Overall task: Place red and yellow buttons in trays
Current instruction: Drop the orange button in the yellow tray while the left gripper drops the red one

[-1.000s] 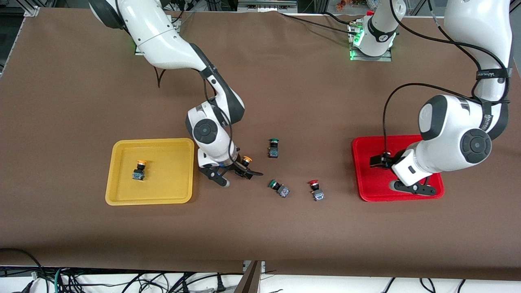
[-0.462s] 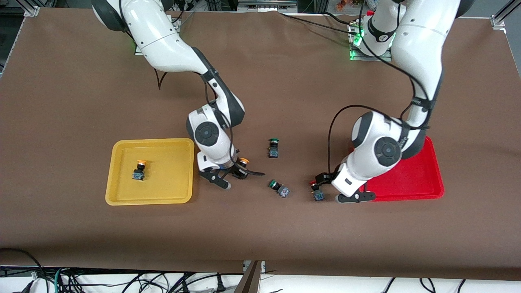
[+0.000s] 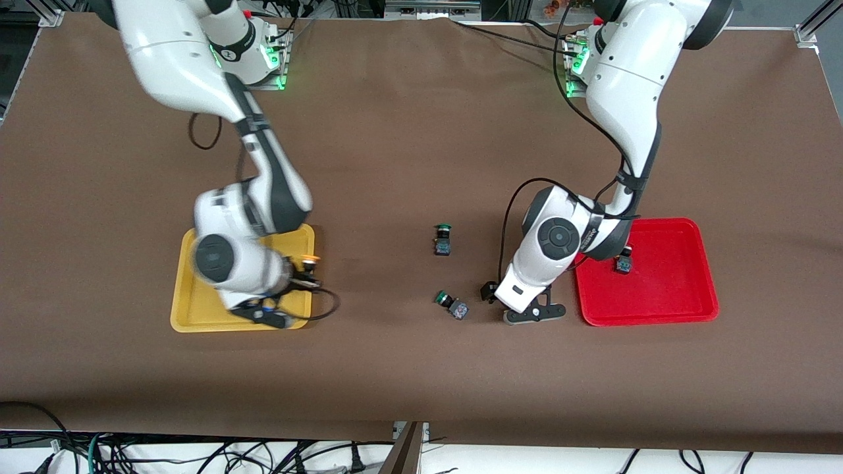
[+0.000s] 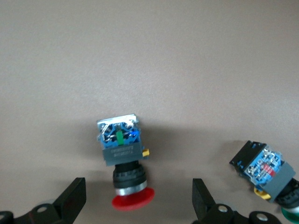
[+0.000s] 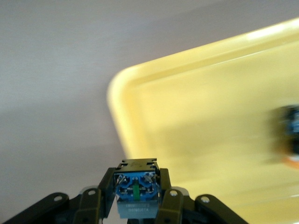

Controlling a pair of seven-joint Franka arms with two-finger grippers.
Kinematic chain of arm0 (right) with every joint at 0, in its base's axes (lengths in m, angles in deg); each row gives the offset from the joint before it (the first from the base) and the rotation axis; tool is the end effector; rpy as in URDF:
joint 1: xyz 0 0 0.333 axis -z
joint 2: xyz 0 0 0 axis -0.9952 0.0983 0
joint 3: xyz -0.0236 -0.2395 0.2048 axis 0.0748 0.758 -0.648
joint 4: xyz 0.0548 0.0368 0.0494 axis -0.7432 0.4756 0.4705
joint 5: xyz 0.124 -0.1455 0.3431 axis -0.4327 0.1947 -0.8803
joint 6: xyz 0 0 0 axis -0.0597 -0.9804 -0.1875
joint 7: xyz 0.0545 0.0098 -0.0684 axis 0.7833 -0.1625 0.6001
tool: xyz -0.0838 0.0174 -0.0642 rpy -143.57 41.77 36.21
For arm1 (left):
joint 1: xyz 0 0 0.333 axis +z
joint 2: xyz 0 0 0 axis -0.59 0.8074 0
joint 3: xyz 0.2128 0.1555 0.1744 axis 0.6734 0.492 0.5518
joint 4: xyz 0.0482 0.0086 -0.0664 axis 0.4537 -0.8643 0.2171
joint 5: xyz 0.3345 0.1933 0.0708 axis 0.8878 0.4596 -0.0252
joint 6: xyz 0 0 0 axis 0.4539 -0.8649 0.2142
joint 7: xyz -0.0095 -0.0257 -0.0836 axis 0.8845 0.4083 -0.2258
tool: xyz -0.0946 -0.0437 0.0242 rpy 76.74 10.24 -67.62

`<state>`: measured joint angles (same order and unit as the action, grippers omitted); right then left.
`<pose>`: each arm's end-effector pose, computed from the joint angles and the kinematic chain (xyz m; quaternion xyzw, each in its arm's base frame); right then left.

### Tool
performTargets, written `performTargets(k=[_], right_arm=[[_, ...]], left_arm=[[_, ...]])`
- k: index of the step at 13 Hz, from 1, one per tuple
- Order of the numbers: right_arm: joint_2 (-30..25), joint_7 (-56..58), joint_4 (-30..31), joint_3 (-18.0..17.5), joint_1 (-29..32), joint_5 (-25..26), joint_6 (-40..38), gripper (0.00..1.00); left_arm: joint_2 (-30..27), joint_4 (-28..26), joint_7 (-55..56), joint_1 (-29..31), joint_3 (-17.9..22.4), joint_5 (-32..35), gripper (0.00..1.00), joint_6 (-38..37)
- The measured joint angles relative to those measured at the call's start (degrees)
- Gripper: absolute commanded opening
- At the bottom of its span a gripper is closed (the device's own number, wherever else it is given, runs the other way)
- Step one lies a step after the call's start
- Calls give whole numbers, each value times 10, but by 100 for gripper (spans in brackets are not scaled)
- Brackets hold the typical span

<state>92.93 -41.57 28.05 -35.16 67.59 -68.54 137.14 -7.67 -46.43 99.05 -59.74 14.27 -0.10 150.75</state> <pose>0.7035 0.1926 0.2824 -0.9922 0.0946 0.0736 0.0341 0.6721 -0.3027 0.1940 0.9952 0.0708 0.0568 0.0360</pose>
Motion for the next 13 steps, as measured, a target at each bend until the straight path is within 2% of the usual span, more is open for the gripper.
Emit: performTargets(k=[1, 2, 3, 5, 6, 7, 8, 10, 13], right_arm=[[-3, 44, 3, 0, 22, -1, -21, 0], [-2, 72, 11, 0, 38, -2, -28, 0], [1, 89, 24, 0, 47, -2, -29, 0], [9, 97, 45, -1, 50, -1, -23, 0], [14, 102, 53, -3, 49, -1, -12, 0], [17, 108, 59, -4, 47, -1, -2, 36], [20, 111, 62, -5, 46, -1, 4, 99], [19, 112, 61, -5, 46, -1, 8, 100], [5, 118, 44, 1, 52, 0, -3, 100]], left_arm=[[3, 2, 1, 0, 2, 12, 64, 6], [6, 2, 1, 1, 5, 22, 46, 13], [10, 2, 1, 2, 7, 24, 31, 21], [18, 2, 1, 3, 9, 25, 12, 33], [20, 3, 1, 4, 9, 25, 10, 36], [20, 4, 1, 5, 10, 25, 10, 38], [20, 7, -2, 10, 13, 26, 10, 38], [9, 18, -57, 37, 15, 27, 10, 5], [-50, 27, -207, 105, 15, 27, 11, -147]])
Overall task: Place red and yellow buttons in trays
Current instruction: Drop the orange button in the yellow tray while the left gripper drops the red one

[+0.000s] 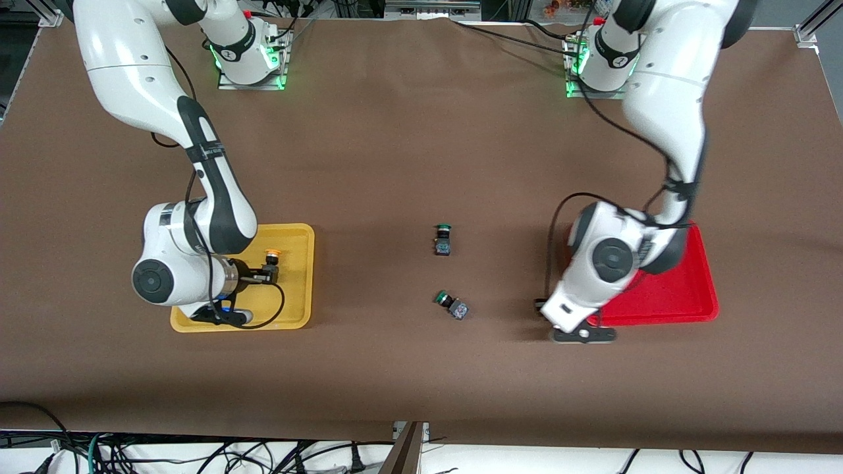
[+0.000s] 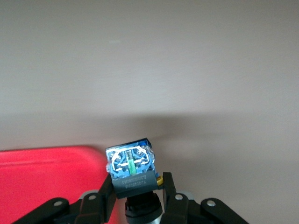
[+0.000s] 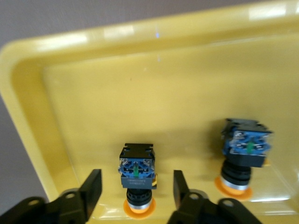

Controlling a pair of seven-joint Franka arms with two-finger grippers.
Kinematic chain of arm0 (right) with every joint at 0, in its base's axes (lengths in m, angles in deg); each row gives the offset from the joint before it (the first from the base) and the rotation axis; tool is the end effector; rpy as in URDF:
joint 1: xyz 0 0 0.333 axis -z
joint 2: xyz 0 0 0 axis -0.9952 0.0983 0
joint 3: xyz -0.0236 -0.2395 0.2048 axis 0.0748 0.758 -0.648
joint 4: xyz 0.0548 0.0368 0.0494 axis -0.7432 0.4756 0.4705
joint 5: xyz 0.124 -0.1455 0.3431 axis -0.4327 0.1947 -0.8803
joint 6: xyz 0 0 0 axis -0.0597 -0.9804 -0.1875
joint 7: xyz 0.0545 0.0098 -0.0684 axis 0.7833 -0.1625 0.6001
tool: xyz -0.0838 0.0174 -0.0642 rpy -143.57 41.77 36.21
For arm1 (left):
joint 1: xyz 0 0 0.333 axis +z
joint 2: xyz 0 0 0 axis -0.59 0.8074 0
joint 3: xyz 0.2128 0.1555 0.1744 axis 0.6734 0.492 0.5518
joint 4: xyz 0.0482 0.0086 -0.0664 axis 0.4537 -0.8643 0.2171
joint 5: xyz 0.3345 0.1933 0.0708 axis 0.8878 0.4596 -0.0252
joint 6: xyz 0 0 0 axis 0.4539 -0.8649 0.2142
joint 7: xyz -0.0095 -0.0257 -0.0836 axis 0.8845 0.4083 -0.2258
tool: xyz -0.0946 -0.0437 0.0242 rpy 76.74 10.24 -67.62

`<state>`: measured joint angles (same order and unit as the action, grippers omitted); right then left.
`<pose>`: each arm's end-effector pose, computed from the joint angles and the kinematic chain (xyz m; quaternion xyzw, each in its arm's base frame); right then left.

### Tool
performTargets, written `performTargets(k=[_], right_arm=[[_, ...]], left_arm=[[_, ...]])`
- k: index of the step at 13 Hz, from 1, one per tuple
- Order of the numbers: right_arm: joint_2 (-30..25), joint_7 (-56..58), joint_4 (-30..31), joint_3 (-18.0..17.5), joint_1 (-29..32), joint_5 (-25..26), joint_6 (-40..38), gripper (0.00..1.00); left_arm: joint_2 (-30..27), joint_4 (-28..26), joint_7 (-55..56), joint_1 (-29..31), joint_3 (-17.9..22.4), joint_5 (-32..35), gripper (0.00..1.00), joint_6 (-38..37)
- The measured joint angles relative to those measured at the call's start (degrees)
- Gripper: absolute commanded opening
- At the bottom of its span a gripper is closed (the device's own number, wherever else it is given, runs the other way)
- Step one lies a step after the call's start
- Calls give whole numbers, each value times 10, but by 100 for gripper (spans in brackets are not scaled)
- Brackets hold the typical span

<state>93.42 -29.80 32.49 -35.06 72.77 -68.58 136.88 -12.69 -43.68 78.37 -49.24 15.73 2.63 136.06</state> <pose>0.6987 0.1229 0.2418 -0.9922 0.0418 0.1117 0.0354 0.7166 -0.1580 0.2557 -0.9994 0.0226 -0.0116 0.0222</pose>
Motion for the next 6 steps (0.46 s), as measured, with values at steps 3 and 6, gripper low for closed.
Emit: performTargets(k=[3, 6], right_arm=[[-46, 8, -36, 10, 8, 12, -90, 100], [-102, 40, -87, 22, 10, 50, -206, 100]], left_arm=[[-42, -7, -160, 60, 0, 0, 13, -100], [-41, -55, -262, 105, 0, 1, 99, -65]])
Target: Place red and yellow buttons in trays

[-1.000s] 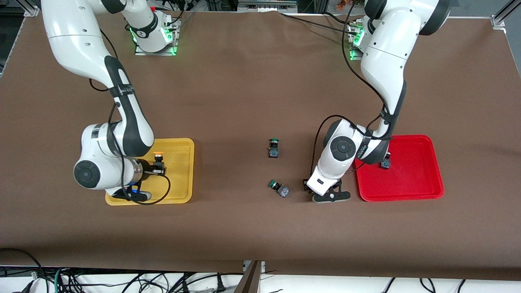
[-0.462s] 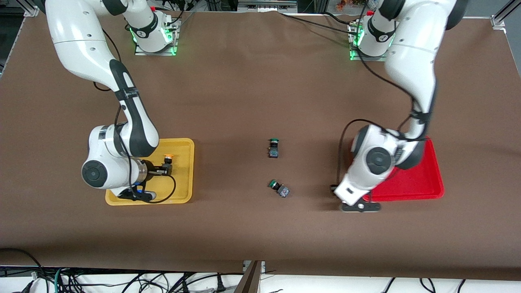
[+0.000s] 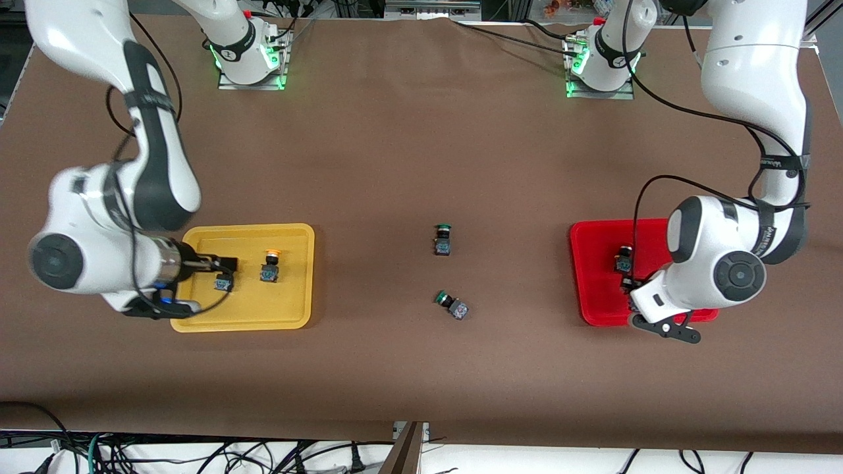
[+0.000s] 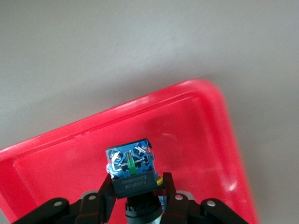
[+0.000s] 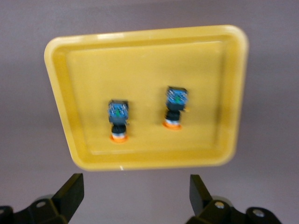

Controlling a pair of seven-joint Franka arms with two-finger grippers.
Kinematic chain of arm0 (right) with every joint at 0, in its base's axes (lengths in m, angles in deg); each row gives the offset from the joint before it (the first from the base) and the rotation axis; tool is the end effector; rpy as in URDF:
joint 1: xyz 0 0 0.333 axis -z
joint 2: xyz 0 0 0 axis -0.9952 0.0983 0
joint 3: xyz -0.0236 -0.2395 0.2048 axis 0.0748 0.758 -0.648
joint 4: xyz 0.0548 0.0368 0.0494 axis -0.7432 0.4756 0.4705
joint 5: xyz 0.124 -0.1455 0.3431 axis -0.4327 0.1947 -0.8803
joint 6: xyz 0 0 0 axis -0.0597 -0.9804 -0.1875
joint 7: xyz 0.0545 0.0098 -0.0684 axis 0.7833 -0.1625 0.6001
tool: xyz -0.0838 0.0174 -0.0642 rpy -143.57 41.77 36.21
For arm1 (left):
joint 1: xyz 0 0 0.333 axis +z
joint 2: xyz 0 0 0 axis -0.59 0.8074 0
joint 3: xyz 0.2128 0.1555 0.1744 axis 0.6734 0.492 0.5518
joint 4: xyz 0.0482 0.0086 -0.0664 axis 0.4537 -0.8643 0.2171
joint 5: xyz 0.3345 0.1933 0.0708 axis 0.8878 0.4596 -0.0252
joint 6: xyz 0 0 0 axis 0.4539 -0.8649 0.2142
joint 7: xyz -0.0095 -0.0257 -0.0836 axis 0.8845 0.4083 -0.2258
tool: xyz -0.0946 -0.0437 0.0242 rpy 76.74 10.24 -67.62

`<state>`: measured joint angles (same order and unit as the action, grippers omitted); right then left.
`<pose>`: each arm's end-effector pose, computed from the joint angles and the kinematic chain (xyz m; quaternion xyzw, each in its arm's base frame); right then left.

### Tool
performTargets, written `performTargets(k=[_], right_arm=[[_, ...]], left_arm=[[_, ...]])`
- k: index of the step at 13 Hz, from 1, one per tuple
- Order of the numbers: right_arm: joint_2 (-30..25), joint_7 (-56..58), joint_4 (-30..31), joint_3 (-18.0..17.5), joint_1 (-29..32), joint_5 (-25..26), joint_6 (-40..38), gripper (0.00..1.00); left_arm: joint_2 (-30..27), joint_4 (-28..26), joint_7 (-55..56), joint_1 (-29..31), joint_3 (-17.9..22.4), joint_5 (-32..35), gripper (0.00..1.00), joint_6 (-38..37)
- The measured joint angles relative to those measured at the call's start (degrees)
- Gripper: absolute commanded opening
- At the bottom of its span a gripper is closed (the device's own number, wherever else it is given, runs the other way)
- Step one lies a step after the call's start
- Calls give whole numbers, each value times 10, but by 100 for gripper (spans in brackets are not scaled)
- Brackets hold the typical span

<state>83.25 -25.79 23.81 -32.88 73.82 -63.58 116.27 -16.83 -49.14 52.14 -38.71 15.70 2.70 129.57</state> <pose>0.6906 0.0865 0.4126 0.9927 -0.0041 -0.1203 0.0008 0.7018 -0.0224 0.2558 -0.9853 0.1577 0.0637 0.0180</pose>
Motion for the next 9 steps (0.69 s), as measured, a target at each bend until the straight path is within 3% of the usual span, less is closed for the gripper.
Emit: performTargets(k=[2, 4, 6, 9], right_arm=[[-39, 28, -12, 17, 0, 7, -48, 100], [-78, 58, -15, 35, 3, 14, -81, 100], [-126, 68, -12, 40, 11, 28, -111, 100], [-216, 71, 46, 37, 17, 29, -115, 100]], left_arm=[[3, -43, -20, 11, -2, 0, 100, 58], [-4, -48, -14, 7, -9, 0, 100, 62], [-48, -41, 2, 2, -15, 0, 100, 8], [-176, -31, 5, 3, -14, 0, 100, -148]])
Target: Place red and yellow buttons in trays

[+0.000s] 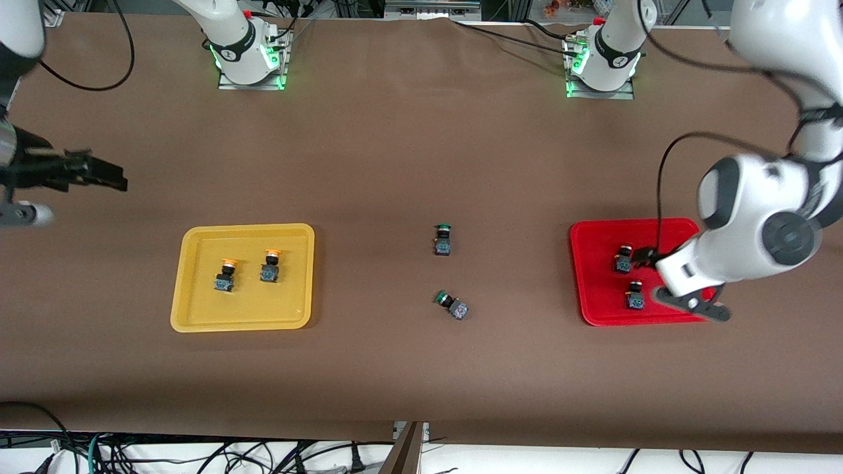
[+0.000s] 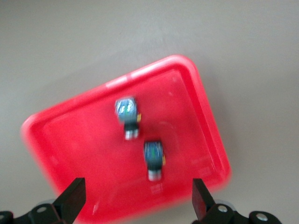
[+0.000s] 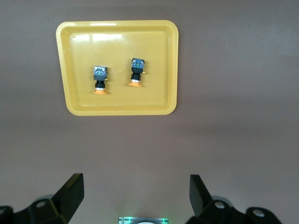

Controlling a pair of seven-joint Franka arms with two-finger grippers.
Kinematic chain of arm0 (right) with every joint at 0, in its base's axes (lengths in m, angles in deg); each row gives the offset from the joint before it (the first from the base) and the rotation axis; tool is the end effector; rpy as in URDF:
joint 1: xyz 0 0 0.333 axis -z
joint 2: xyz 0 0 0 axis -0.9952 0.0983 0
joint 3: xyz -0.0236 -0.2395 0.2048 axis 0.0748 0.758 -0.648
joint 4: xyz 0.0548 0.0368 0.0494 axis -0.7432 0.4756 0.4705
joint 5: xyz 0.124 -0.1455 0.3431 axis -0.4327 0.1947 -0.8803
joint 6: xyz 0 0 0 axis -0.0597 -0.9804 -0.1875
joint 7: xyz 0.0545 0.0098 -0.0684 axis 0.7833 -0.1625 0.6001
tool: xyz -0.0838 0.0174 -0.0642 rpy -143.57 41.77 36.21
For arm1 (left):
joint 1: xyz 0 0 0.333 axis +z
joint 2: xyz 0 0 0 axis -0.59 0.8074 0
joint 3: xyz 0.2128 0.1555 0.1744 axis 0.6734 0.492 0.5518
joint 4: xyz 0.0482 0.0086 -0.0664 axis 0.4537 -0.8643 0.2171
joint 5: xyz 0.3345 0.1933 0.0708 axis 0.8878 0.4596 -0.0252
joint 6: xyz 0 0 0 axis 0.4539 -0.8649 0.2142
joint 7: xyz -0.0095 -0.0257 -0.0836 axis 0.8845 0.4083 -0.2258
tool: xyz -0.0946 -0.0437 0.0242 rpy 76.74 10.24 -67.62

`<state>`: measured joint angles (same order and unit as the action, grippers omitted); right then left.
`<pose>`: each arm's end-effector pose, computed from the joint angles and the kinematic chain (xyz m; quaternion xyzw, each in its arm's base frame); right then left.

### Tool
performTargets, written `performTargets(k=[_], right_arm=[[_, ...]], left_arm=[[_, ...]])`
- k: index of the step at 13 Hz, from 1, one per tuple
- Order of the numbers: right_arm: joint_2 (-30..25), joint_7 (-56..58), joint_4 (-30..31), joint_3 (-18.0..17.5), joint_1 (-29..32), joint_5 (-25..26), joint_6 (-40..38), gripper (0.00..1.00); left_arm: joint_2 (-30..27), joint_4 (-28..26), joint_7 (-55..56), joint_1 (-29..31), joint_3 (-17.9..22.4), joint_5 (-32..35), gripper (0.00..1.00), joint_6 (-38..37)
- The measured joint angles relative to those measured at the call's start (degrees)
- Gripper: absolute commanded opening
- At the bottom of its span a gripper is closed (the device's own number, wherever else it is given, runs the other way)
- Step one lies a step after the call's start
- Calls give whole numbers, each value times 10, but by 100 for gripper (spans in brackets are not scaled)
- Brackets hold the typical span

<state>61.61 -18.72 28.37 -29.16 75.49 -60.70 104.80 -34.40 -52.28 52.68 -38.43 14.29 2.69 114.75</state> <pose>0.5967 0.0128 0.6097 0.9974 0.0126 -0.0711 0.0035 0.6569 -0.0300 0.4216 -0.9855 0.1557 0.0664 0.0150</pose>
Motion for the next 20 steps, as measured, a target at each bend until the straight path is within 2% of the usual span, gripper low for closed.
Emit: performTargets(k=[3, 5, 12, 16, 20], right_arm=[[-64, 4, 40, -17, 19, 1, 0, 100], [-88, 6, 55, -31, 28, 1, -4, 100], [-78, 6, 62, -38, 29, 3, -8, 100], [-79, 6, 62, -37, 32, 4, -8, 100], [-79, 6, 62, -37, 32, 4, -8, 100]], left_arm=[[-135, -6, 2, 5, 1, -4, 100, -129], [-182, -13, 2, 5, 2, -5, 100, -168], [-179, 14, 13, 22, 6, -6, 100, -168], [-220, -47, 48, 35, -4, -6, 100, -121], [-234, -65, 59, 35, -14, -6, 100, -118]])
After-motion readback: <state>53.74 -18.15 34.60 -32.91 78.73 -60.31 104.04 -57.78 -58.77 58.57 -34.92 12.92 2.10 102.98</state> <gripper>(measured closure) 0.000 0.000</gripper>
